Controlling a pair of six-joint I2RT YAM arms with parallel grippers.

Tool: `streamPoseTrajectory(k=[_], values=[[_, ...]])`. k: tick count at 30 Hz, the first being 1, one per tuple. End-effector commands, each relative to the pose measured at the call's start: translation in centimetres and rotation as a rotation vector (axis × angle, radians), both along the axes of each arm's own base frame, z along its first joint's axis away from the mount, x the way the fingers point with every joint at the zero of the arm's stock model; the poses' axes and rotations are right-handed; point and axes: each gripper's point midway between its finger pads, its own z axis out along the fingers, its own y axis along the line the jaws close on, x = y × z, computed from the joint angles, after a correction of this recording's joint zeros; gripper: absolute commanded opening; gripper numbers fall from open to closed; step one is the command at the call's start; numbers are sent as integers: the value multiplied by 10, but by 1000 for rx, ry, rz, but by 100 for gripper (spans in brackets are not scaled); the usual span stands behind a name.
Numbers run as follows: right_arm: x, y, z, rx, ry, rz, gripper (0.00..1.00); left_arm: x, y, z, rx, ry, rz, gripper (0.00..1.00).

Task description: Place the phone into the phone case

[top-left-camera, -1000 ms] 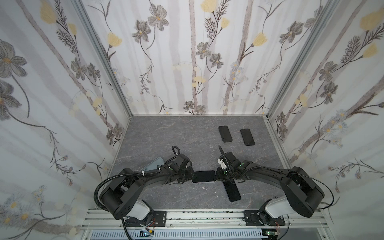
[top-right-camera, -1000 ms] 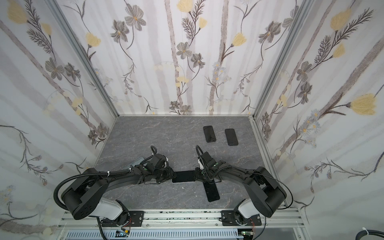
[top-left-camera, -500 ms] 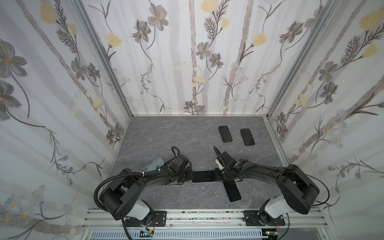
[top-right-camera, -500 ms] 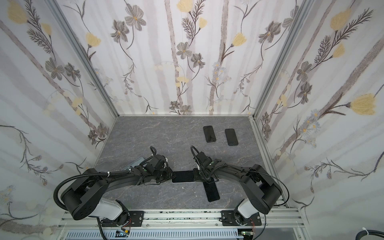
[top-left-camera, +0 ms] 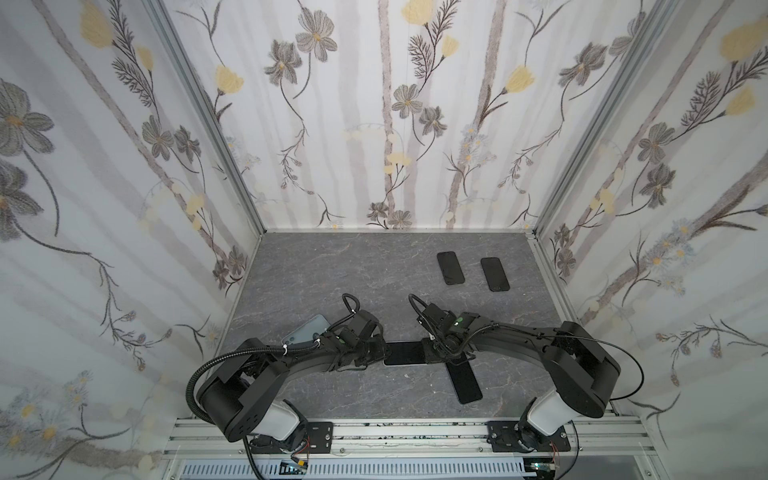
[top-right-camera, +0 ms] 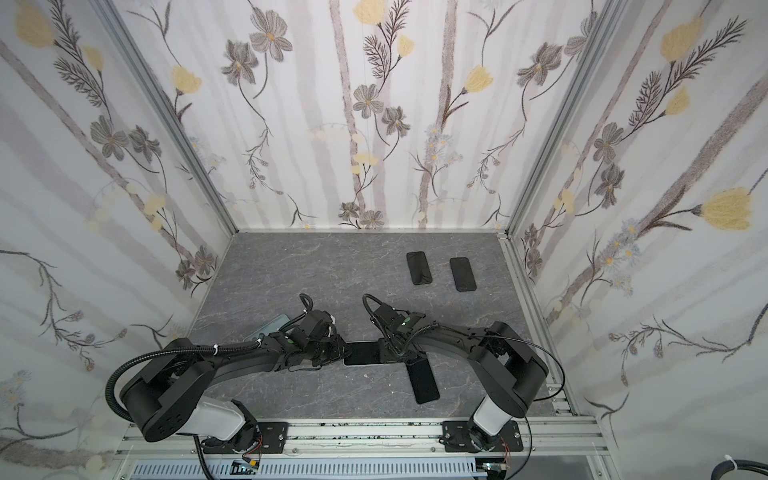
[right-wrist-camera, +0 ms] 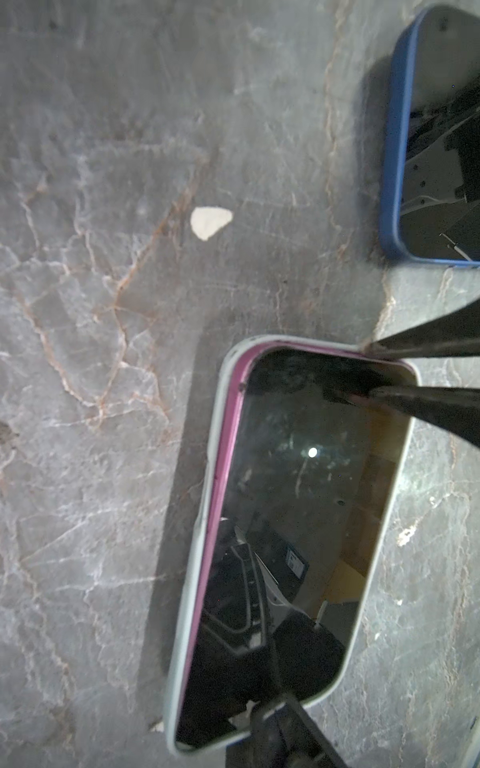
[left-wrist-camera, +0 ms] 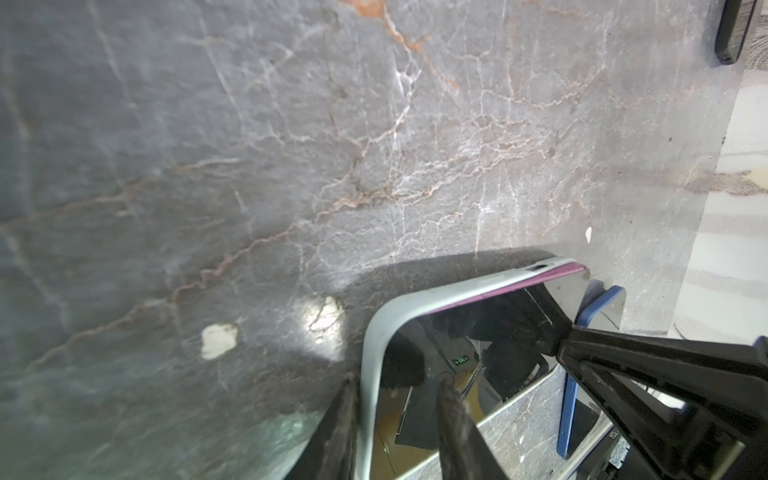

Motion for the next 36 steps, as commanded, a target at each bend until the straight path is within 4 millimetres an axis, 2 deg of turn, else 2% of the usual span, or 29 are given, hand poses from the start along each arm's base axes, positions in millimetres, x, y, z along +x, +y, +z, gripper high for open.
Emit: streamPoseTrajectory(k=[1, 3, 4, 8, 13, 17, 24, 26, 31, 36], values=[[6, 8, 21, 25, -23, -1, 20, 0, 14, 0, 79, 6, 20, 36], [12, 10, 32, 21, -42, 0, 27, 7, 15, 11, 76, -25, 30, 36], [15, 12, 46, 41, -69, -1, 31, 11, 15, 16, 74, -42, 35, 37], [23, 13, 62, 55, -99, -5, 32, 21, 21, 31, 71, -79, 57, 37], [40, 8, 68, 106, -102, -26, 30, 30, 19, 40, 46, -81, 52, 39], [49, 4, 62, 156, -71, -31, 28, 31, 12, 42, 15, -67, 36, 40], [53, 2, 48, 225, -15, -19, 23, 28, 6, 28, 2, -27, 18, 39], [52, 1, 34, 209, 17, -13, 23, 29, 6, 25, 2, -26, 20, 39], [50, -2, 21, 185, 47, -7, 22, 29, 3, 18, 8, -6, 7, 38], [47, -4, 11, 166, 67, -3, 17, 28, 4, 13, 17, 3, 2, 37]])
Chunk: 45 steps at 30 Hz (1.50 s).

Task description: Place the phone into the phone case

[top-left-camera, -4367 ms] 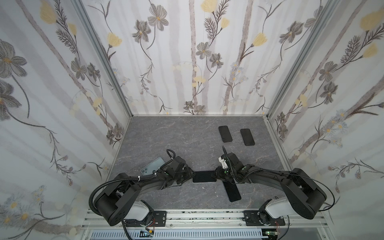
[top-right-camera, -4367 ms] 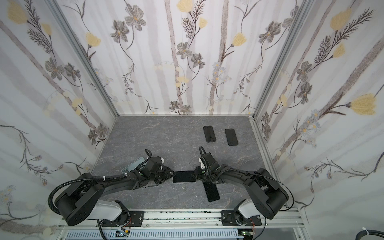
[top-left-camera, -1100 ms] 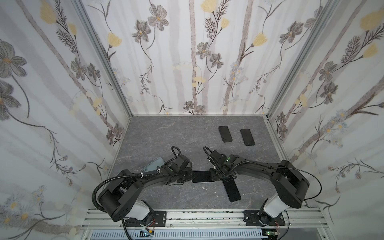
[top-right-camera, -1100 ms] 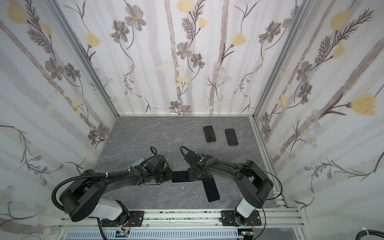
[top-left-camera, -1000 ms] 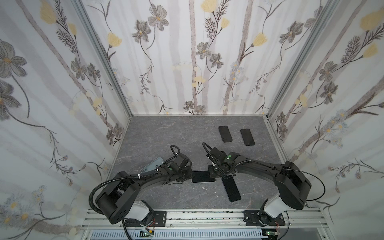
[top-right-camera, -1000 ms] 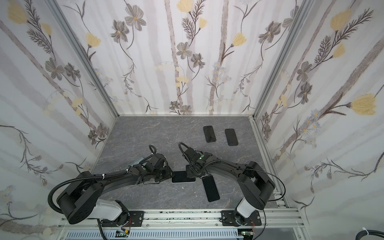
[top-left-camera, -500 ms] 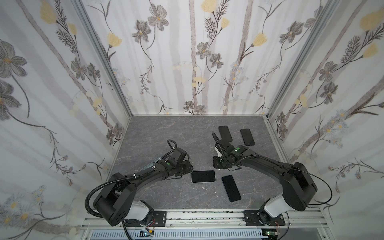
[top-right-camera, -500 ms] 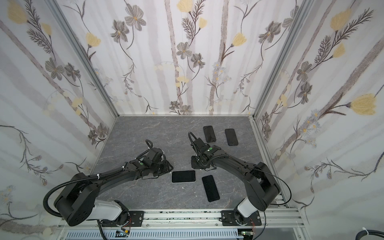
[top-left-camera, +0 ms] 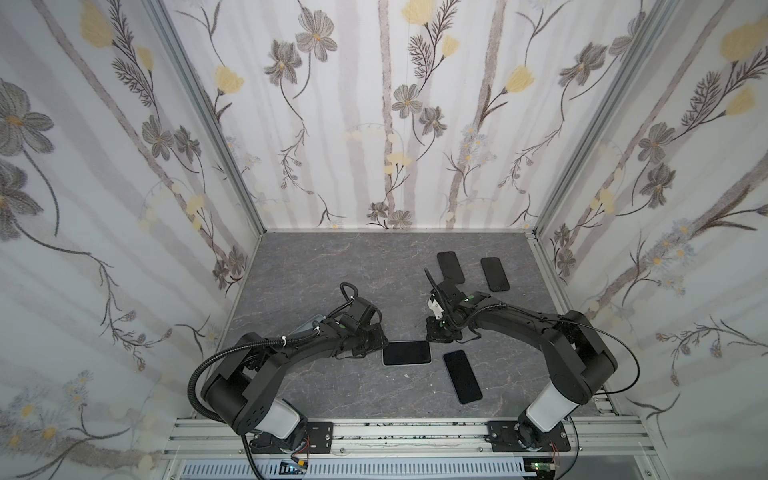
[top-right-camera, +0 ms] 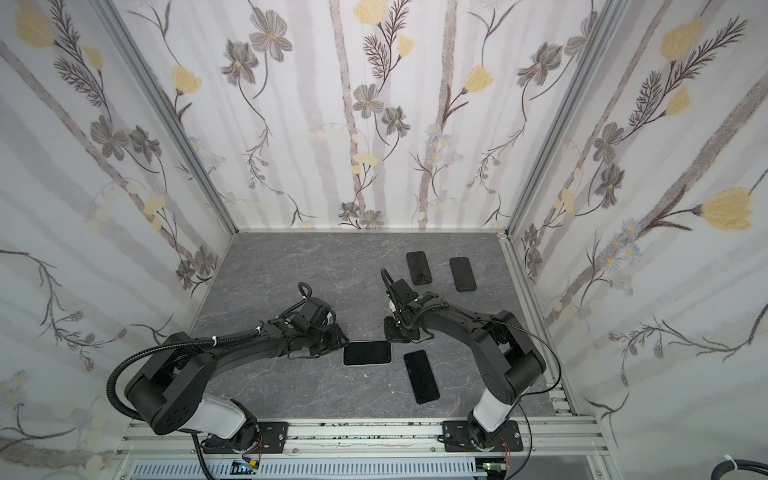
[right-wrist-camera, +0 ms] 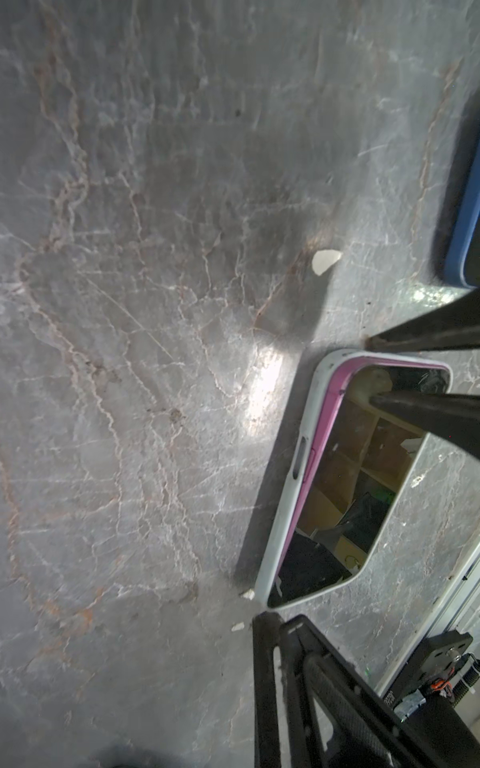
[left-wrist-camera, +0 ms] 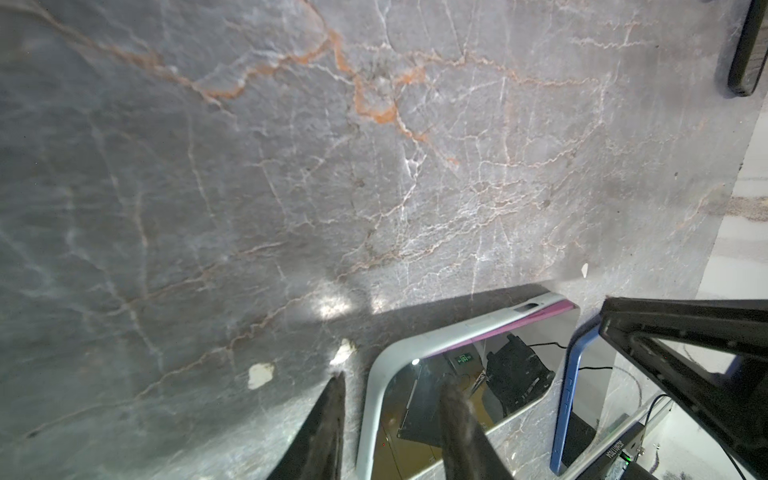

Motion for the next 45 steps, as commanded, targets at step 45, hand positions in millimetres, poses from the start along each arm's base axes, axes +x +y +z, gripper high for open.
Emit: streamPoseTrajectory(k=[45], values=[[-10, -1, -9, -520, -187, 258, 16, 2, 2, 1, -5, -32, 5, 35]])
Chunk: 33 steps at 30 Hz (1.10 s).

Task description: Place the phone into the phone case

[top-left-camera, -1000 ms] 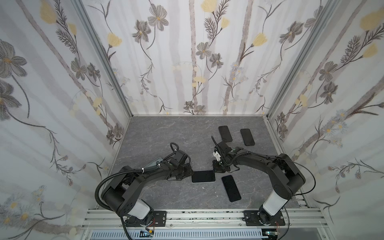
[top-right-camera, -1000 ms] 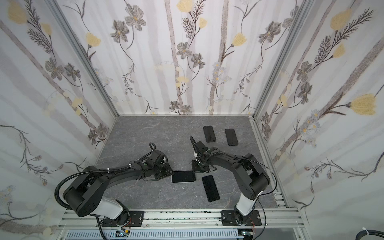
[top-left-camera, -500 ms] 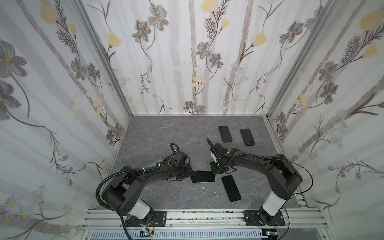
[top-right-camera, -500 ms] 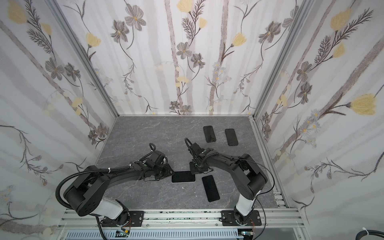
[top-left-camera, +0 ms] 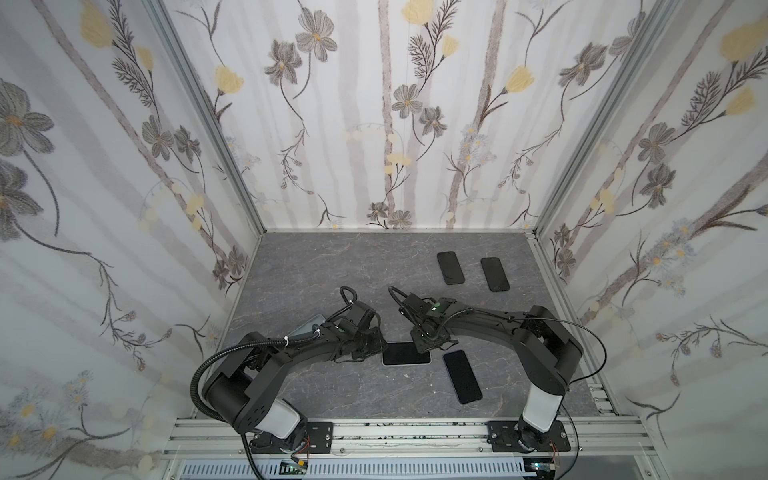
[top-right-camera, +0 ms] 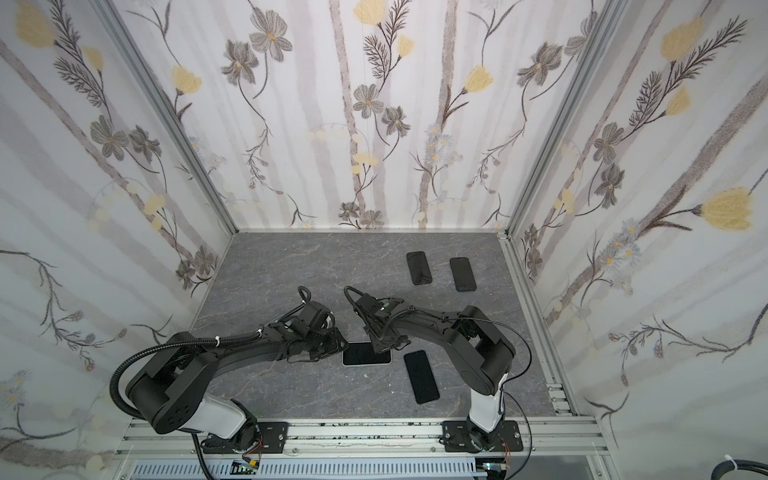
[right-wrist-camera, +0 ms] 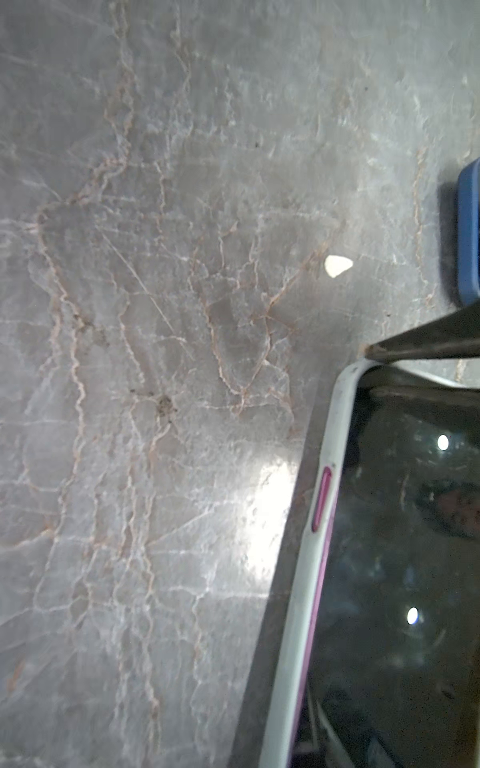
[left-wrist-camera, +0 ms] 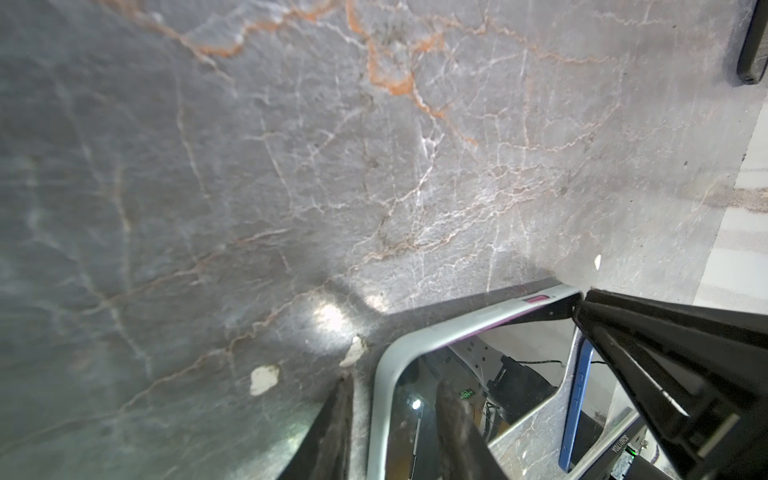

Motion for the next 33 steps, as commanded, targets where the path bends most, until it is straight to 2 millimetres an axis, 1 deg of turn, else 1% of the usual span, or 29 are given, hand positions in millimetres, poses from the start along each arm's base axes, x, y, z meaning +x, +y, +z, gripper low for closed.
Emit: streamPoseTrajectory(k=[1, 3, 6, 8, 9, 10, 12, 13, 14, 15, 16, 17, 20, 21, 23, 25, 28, 30, 33], values=[[1, -9, 13, -96, -24, 57, 16, 8, 0, 11, 6, -34, 9, 35], [8, 2, 29, -55, -55, 74, 17, 12, 0, 19, 2, -55, 15, 35], [19, 27, 63, 65, -113, 116, 21, 20, 3, 39, -9, -103, 26, 35], [24, 45, 89, 172, -163, 178, 24, 26, 7, 54, -11, -143, 28, 35], [24, 53, 100, 214, -187, 215, 28, 28, 10, 61, -10, -161, 27, 36], [25, 59, 111, 254, -215, 255, 34, 29, 14, 68, -6, -183, 28, 36], [26, 69, 132, 322, -263, 349, 43, 33, 23, 83, 0, -234, 35, 36], [24, 75, 140, 355, -279, 400, 49, 33, 28, 92, 3, -266, 32, 37], [20, 80, 145, 380, -290, 472, 59, 34, 33, 101, 9, -301, 31, 38], [15, 84, 144, 391, -285, 546, 63, 34, 39, 110, 21, -335, 32, 39], [10, 87, 142, 386, -281, 627, 63, 33, 44, 118, 33, -369, 25, 40], [3, 86, 149, 390, -314, 713, 65, 33, 49, 128, 51, -408, 16, 40], [-16, 83, 135, 373, -341, 934, 71, 29, 61, 157, 88, -524, -10, 45], [-21, 81, 130, 362, -358, 995, 76, 26, 62, 167, 84, -567, -32, 47], [-26, 78, 126, 337, -393, 1072, 79, 19, 62, 184, 63, -643, -75, 52], [-21, 76, 123, 304, -429, 1084, 100, 11, 60, 198, 36, -710, -118, 56], [-16, 72, 111, 233, -418, 1108, 100, 2, 58, 210, 7, -782, -165, 58], [-15, 70, 101, 193, -375, 1115, 100, -4, 55, 213, -7, -814, -214, 59], [-18, 66, 84, 159, -325, 1142, 100, -9, 53, 213, -4, -853, -267, 62]])
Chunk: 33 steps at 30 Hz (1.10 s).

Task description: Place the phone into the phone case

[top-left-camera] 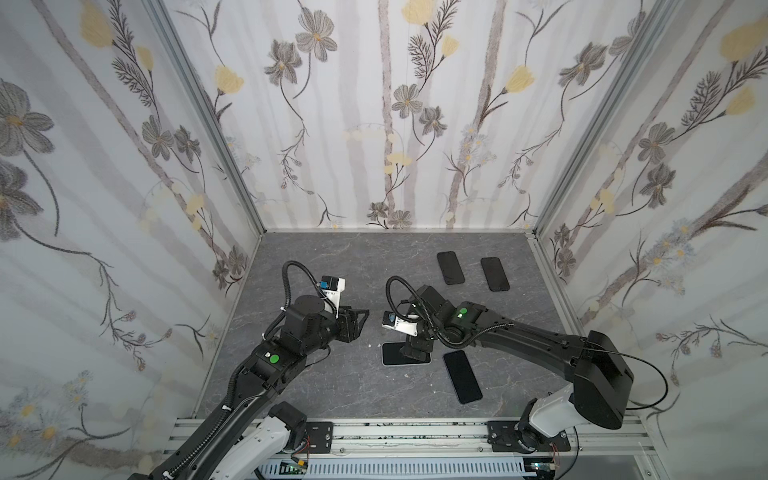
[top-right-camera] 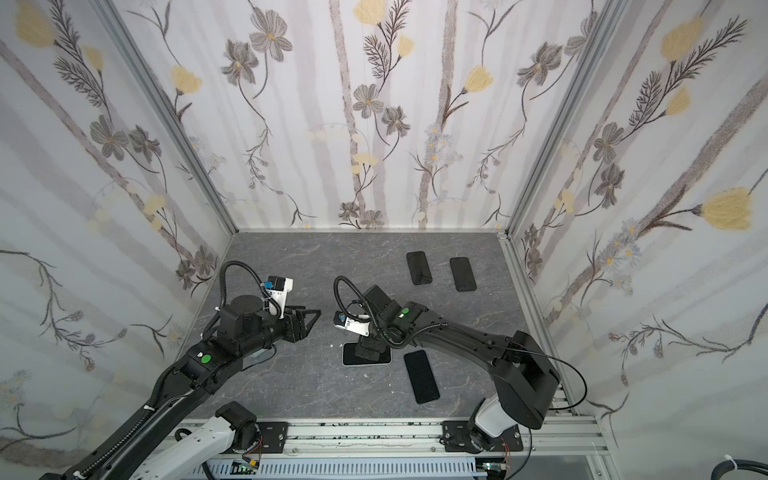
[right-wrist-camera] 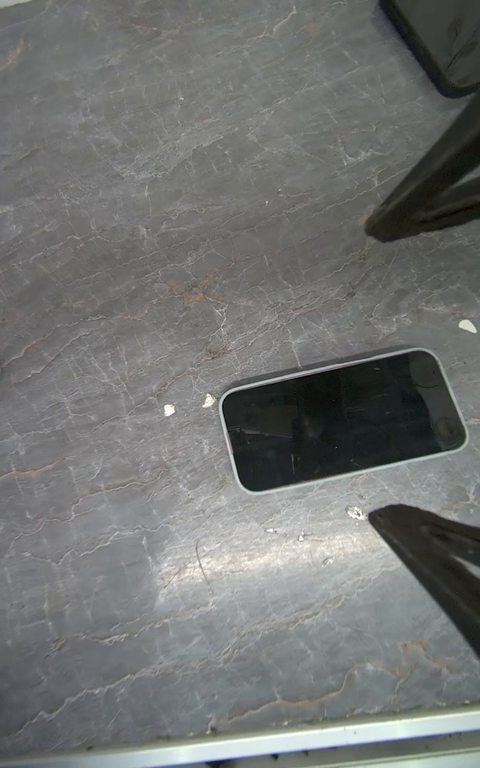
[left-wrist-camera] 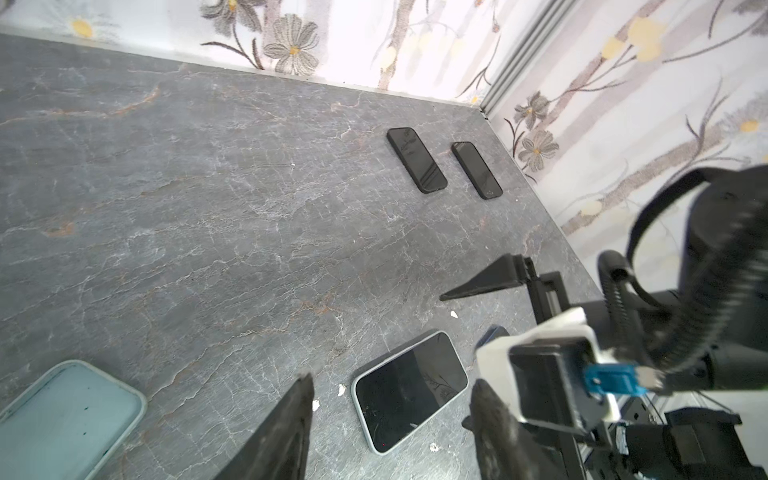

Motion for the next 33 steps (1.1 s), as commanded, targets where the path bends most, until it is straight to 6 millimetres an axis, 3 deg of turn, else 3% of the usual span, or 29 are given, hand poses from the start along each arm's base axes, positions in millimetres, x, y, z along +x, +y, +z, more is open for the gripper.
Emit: streamPoseTrajectory(k=[1, 6, 7, 14, 33], values=[[0, -5, -13, -68, -22, 56, 100, -6, -7, 3, 37, -86, -96, 64], [-5, -8, -24, -85, -4, 72, 100, -9, 1, -4, 70, -170, -95, 66], [-6, -8, -36, -106, 19, 76, 99, -10, 3, -6, 72, -181, -88, 67], [-13, -18, -65, -170, 64, 82, 100, -9, 20, -10, 87, -254, -3, 74], [-12, -12, -89, -224, 115, 115, 100, -10, 23, -12, 92, -273, 0, 77]])
